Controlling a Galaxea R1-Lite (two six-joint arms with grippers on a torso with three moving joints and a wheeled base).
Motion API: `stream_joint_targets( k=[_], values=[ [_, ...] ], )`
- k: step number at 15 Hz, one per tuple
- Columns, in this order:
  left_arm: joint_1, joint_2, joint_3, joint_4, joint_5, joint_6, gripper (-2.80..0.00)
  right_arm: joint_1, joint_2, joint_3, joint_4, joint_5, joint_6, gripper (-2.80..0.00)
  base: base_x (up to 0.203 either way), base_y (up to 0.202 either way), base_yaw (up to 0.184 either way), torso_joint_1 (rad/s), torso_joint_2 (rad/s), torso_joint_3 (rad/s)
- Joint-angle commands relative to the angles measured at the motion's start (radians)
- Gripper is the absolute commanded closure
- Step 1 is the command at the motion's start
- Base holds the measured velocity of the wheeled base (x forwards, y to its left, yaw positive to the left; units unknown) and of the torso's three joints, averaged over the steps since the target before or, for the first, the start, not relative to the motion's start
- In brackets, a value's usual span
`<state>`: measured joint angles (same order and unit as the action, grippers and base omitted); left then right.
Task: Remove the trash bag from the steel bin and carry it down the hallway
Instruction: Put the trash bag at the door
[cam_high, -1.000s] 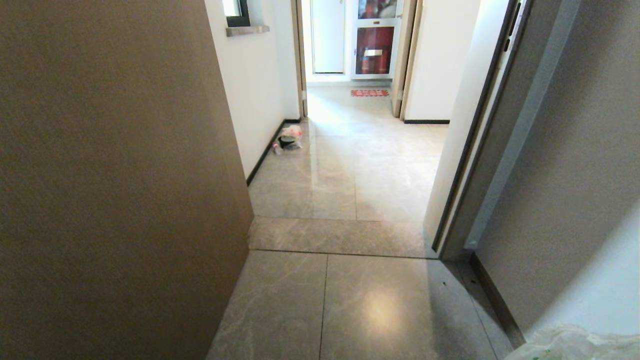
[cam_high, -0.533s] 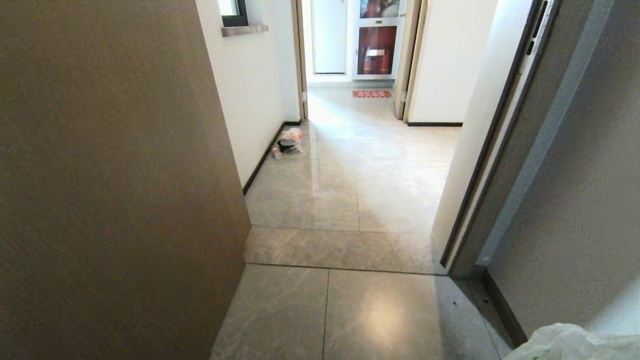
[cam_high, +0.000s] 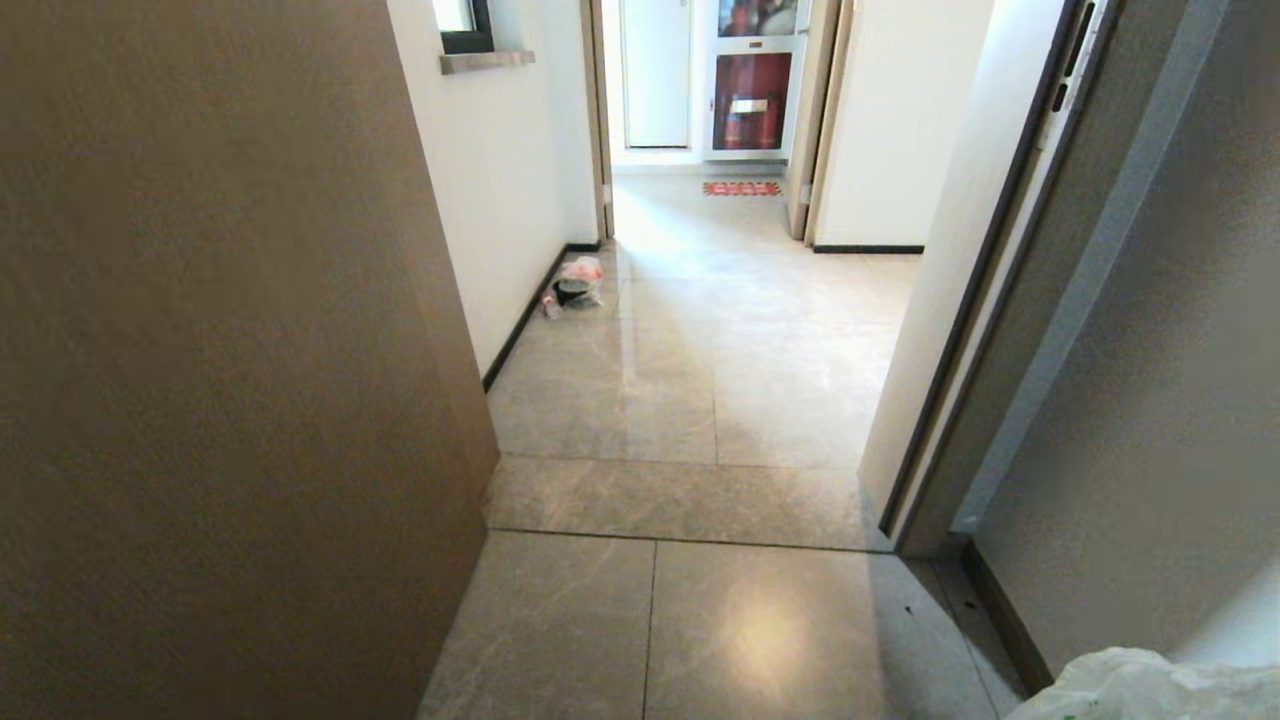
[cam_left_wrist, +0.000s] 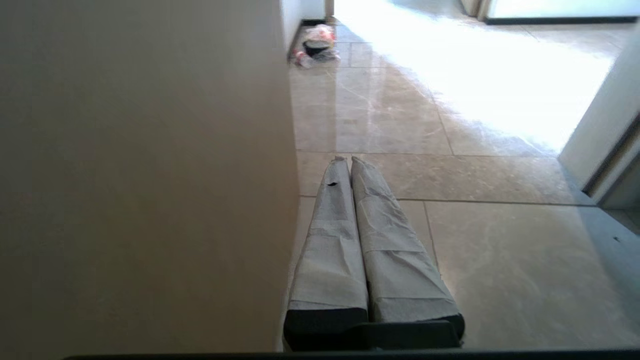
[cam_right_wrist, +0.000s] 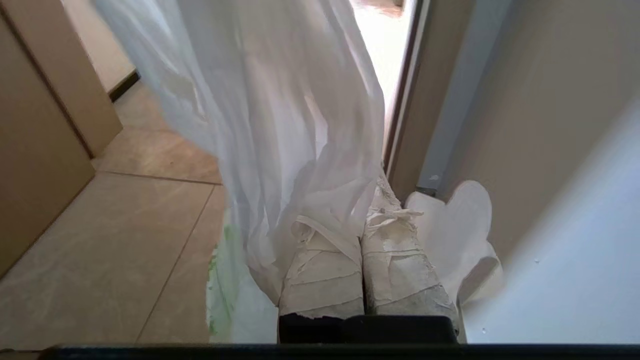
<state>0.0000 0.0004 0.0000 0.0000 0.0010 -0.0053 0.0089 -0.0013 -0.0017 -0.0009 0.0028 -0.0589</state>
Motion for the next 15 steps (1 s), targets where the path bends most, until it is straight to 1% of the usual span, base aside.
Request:
stream_joint_targets(
  k=[1,7,11,15],
  values=[
    [0.000,0.001,0.000,0.000,0.001,-0.002,0.00,0.000,-0.039,0.000,-0.001,0.000,-0.001,0.00,0.000,0.000,0.000,0.000,0.00,0.000],
    [0.000,0.001,0.000,0.000,0.001,-0.002,0.00,0.000,-0.039,0.000,-0.001,0.000,-0.001,0.00,0.001,-0.135,0.002,0.002,0.00,0.004],
    [0.000,0.001,0.000,0.000,0.001,-0.005,0.00,0.000,-0.039,0.000,-0.001,0.000,-0.001,0.00,0.000,0.000,0.000,0.000,0.00,0.000],
    [0.000,0.001,0.000,0.000,0.001,-0.005,0.00,0.000,-0.039,0.000,-0.001,0.000,-0.001,0.00,0.168,0.001,0.000,0.002,0.00,0.003]
  ],
)
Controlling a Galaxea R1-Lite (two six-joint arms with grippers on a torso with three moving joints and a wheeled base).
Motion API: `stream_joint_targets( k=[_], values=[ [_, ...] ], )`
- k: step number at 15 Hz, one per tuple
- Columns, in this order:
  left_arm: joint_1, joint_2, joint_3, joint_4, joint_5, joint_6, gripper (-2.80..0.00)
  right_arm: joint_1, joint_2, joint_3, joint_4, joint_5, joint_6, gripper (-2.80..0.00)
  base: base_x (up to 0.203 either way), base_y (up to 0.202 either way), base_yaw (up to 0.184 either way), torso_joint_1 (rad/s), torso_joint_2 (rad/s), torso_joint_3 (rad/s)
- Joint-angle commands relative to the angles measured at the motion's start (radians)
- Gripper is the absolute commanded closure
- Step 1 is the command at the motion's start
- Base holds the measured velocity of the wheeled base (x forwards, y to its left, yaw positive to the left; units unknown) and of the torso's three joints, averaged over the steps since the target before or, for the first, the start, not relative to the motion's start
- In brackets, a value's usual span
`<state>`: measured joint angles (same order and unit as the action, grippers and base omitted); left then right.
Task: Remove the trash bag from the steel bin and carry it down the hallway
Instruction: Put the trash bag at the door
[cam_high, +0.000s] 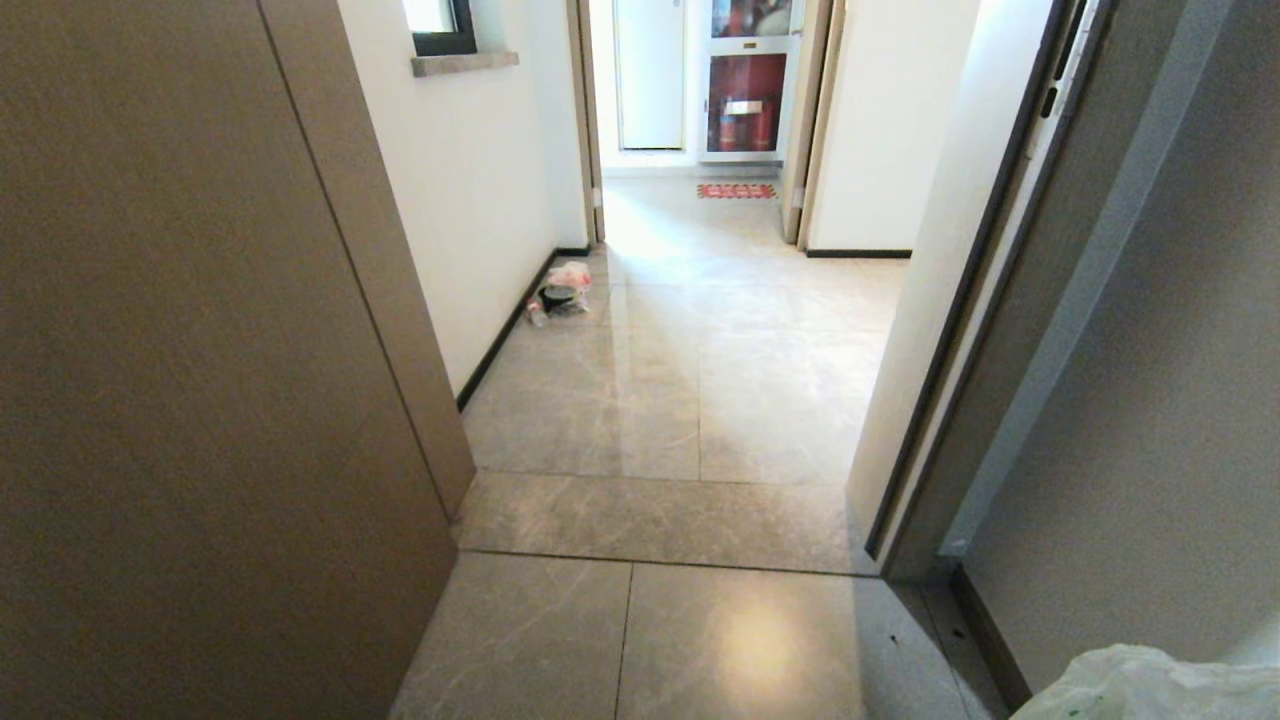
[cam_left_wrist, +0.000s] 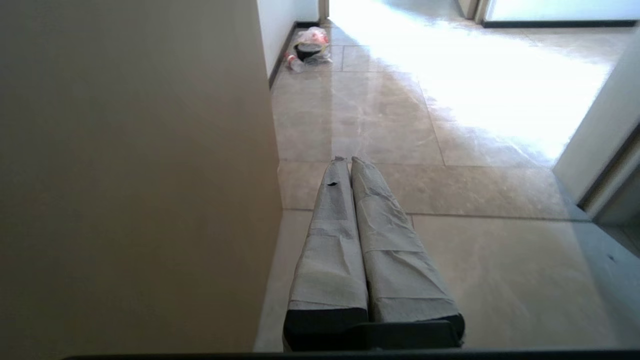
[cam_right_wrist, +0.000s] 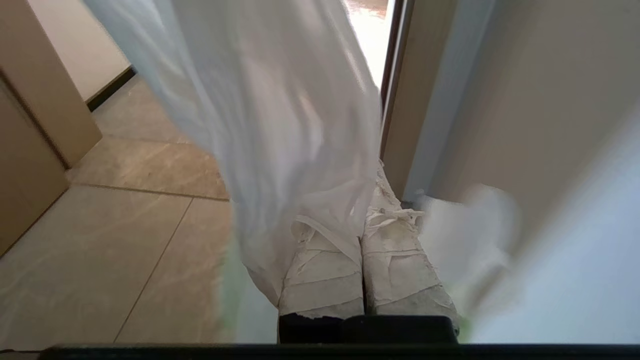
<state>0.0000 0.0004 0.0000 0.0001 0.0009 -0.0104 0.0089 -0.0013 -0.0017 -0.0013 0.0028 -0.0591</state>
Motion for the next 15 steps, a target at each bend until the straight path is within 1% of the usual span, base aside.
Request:
stream_joint_targets(
  k=[1,15],
  values=[
    [0.000,0.001,0.000,0.000,0.001,0.000,0.00,0.000,-0.039,0.000,0.000,0.000,-0.001,0.00,0.190,0.000,-0.001,0.002,0.00,-0.010],
    [0.000,0.001,0.000,0.000,0.001,0.000,0.00,0.000,-0.039,0.000,0.000,0.000,-0.001,0.00,0.191,0.000,0.000,0.002,0.00,0.002]
  ],
)
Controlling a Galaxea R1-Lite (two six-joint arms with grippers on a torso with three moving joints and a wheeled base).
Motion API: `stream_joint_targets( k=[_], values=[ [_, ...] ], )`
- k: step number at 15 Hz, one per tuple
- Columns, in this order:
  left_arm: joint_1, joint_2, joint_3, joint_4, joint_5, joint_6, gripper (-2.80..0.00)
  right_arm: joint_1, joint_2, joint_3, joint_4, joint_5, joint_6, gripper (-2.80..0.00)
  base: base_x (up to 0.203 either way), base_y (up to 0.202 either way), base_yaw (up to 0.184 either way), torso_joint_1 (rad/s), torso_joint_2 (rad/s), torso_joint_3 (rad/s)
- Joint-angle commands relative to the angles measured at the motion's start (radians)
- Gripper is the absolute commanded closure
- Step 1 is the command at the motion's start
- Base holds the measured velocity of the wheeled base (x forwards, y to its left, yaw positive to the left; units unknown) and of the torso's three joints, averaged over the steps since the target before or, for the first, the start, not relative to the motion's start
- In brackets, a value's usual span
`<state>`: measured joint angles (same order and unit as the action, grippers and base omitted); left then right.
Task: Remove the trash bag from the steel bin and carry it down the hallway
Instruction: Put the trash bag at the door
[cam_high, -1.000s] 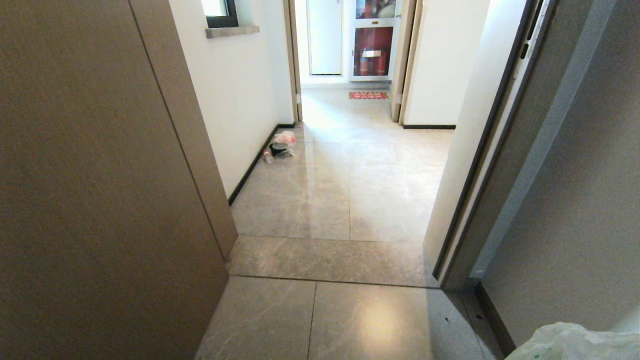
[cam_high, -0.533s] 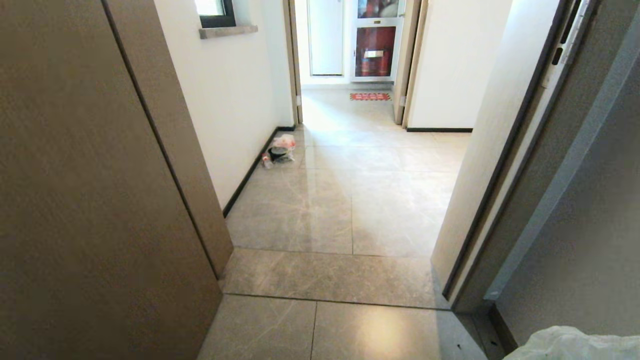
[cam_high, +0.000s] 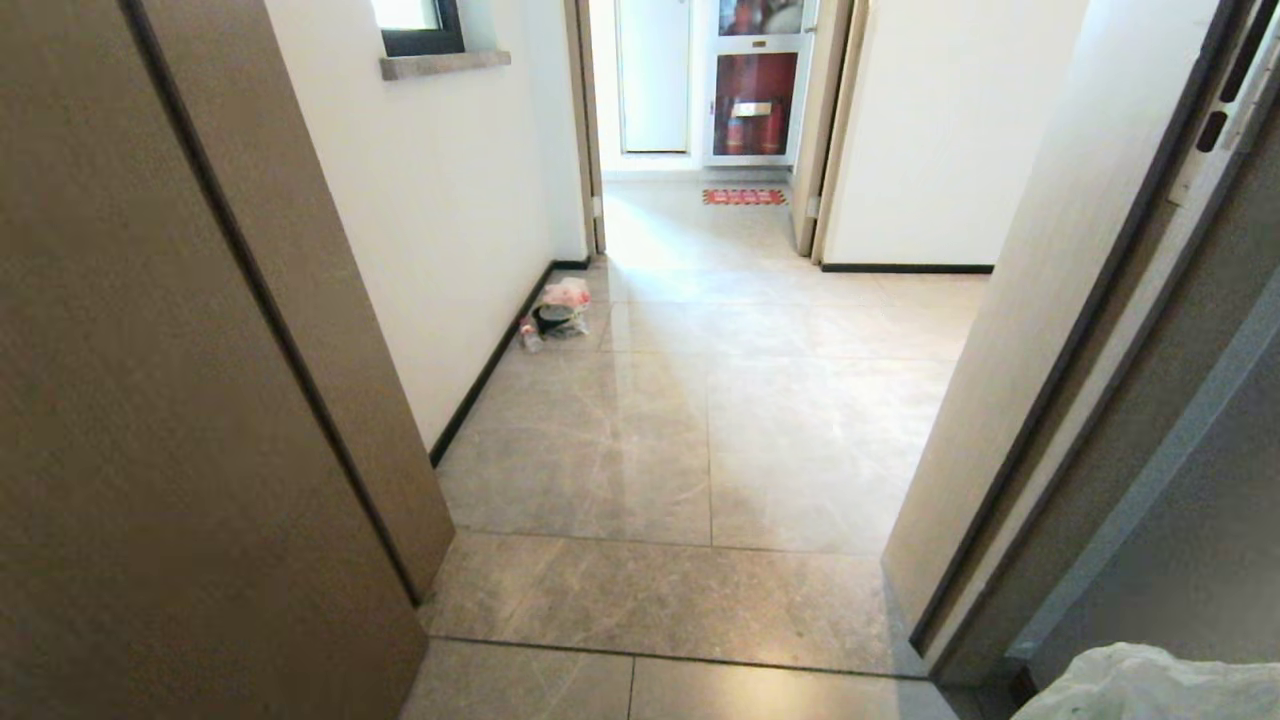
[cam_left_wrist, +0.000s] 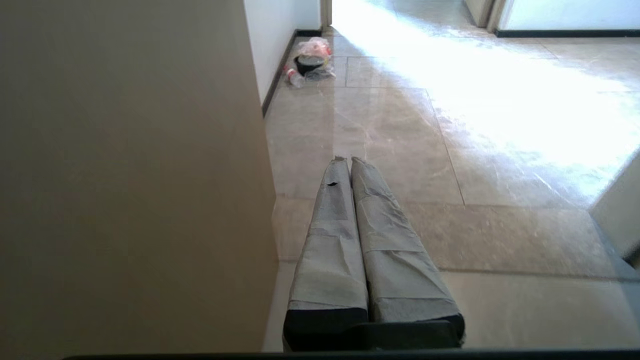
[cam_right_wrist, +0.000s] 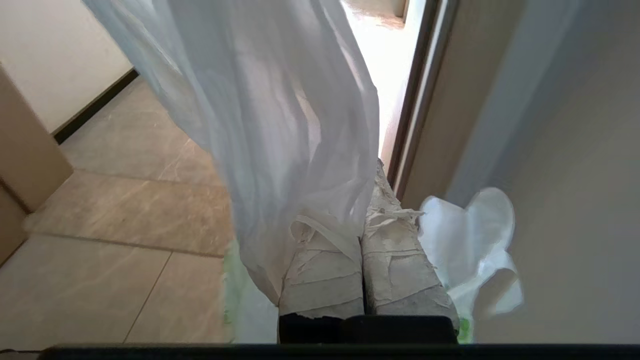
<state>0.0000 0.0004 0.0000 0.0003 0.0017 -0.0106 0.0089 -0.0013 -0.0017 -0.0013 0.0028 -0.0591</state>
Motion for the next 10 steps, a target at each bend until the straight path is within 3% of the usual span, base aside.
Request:
stream_joint_targets(
  k=[1,10],
  values=[
    [0.000,0.001,0.000,0.000,0.000,0.000,0.00,0.000,-0.039,0.000,0.000,0.000,-0.001,0.00,0.188,0.000,0.000,0.002,0.00,0.002],
    [0.000,0.001,0.000,0.000,0.000,0.001,0.00,-0.001,-0.039,0.002,0.000,0.000,-0.001,0.00,0.192,0.000,0.000,0.002,0.00,0.001]
  ],
)
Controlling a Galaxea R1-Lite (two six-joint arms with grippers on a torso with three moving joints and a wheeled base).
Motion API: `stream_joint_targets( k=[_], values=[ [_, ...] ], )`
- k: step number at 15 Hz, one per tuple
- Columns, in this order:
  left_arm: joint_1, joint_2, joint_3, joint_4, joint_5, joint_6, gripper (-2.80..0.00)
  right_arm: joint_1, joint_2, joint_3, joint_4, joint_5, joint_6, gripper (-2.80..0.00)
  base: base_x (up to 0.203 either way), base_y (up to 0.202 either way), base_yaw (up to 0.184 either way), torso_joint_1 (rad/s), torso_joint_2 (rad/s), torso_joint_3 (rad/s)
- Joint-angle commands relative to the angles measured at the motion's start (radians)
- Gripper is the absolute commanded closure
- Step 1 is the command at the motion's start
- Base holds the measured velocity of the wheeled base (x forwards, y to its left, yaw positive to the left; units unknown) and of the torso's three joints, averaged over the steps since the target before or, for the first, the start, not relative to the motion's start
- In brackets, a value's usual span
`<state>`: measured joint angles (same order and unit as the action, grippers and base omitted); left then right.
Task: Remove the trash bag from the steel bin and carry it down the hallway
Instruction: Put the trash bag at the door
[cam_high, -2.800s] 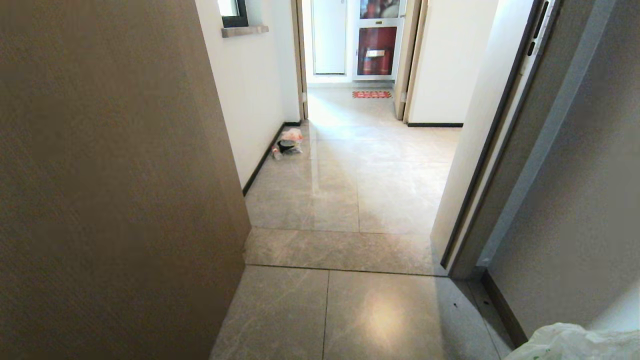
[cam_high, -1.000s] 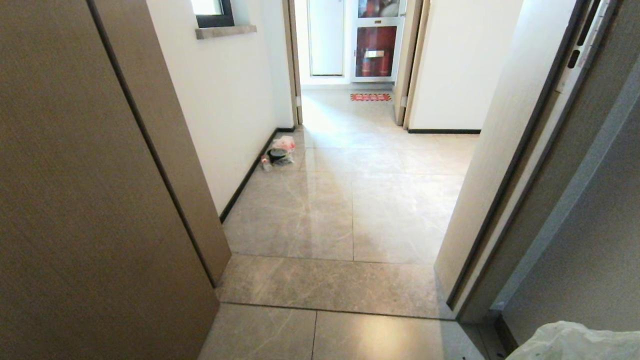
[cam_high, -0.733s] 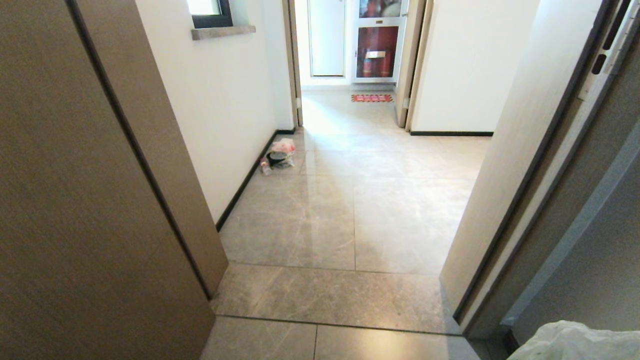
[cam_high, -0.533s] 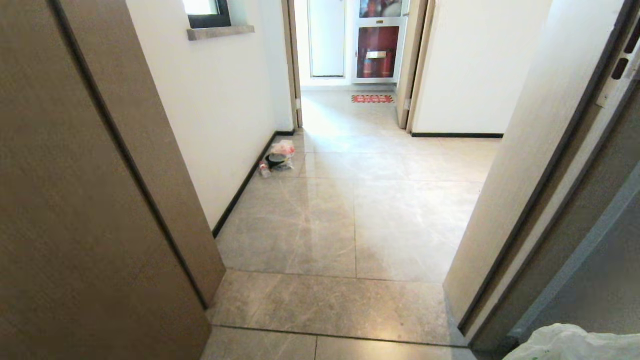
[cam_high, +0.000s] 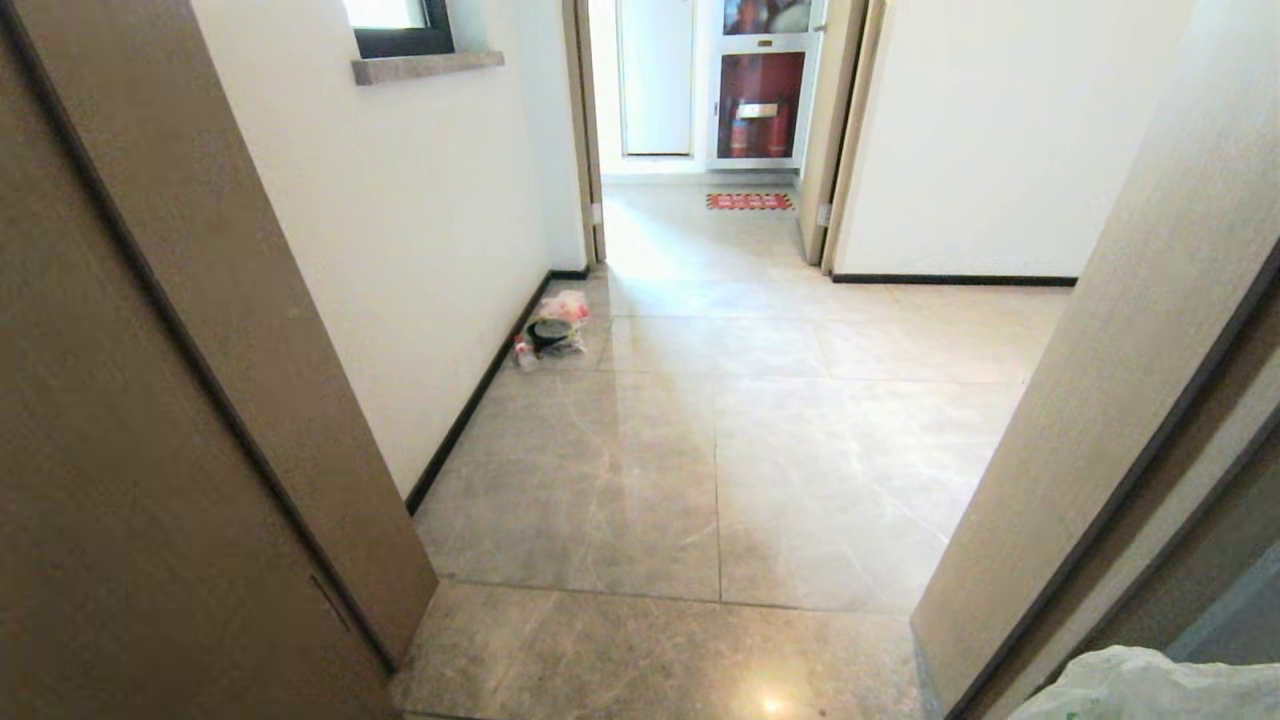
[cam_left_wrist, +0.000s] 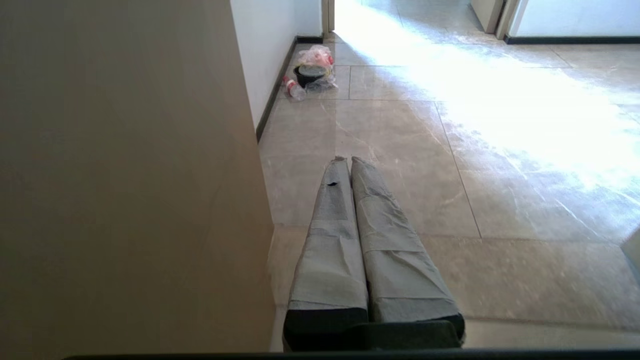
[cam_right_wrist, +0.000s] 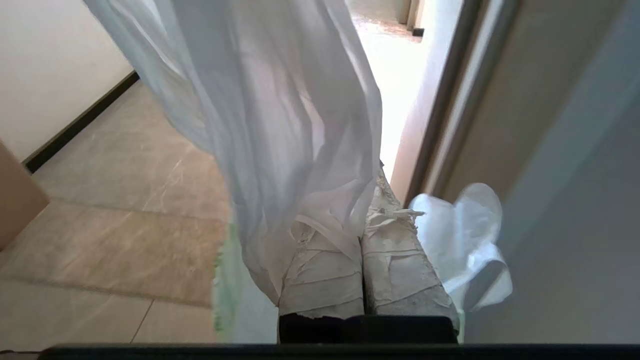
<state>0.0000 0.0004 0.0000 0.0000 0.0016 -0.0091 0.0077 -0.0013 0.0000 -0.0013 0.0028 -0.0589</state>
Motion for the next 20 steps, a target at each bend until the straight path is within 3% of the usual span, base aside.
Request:
stream_joint_targets(
  k=[1,20],
  values=[
    [0.000,0.001,0.000,0.000,0.000,-0.002,0.00,0.002,-0.039,-0.002,0.000,0.000,-0.001,0.00,0.194,0.000,0.002,0.002,0.01,0.003],
    [0.000,0.001,0.000,0.000,0.000,-0.002,0.00,0.002,-0.039,-0.002,0.002,0.000,-0.004,0.00,0.191,0.000,0.000,0.002,0.00,0.003]
  ],
)
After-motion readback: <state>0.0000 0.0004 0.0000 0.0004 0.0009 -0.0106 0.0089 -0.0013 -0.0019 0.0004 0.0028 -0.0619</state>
